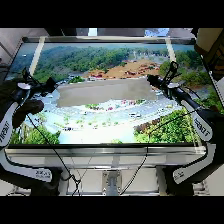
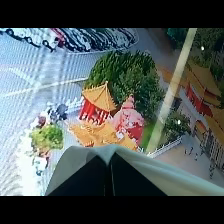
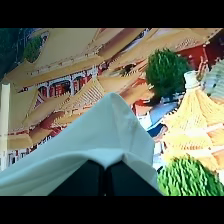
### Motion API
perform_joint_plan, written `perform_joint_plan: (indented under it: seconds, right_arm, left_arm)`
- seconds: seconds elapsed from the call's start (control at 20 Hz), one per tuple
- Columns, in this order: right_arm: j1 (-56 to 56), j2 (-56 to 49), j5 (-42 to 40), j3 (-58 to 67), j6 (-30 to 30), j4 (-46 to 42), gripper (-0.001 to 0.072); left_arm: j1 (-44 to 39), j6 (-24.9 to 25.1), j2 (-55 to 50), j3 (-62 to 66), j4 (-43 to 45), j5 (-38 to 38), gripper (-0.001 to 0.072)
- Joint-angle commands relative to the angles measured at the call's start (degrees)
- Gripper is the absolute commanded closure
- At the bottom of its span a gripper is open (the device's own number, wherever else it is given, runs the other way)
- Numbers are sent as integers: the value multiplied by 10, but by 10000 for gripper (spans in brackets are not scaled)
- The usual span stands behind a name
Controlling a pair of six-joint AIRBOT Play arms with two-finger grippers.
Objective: Fold the shirts.
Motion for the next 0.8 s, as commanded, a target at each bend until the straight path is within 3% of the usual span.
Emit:
perform_joint_plan:
  seconds: [0.0, 0.15, 0.3, 0.6, 0.75]
  right_arm:
    - [1, -1, 48, 10, 0, 2, 674]
    - [1, -1, 82, 42, 0, 2, 630]
    - [0, -1, 110, 78, 0, -7, 383]
    - [-4, 7, 131, 128, 0, -25, 369]
    - [-25, 26, 156, 143, 24, -56, 370]
  left_arm:
    - [-1, -1, -1, 1, -59, -24, 462]
    - [-1, -1, -1, 14, -67, -56, 456]
    - [-1, 9, -1, 35, -97, -95, 456]
    - [-1, 101, -1, 106, -196, -229, 459]
    - [-5, 155, -1, 159, -260, -311, 513]
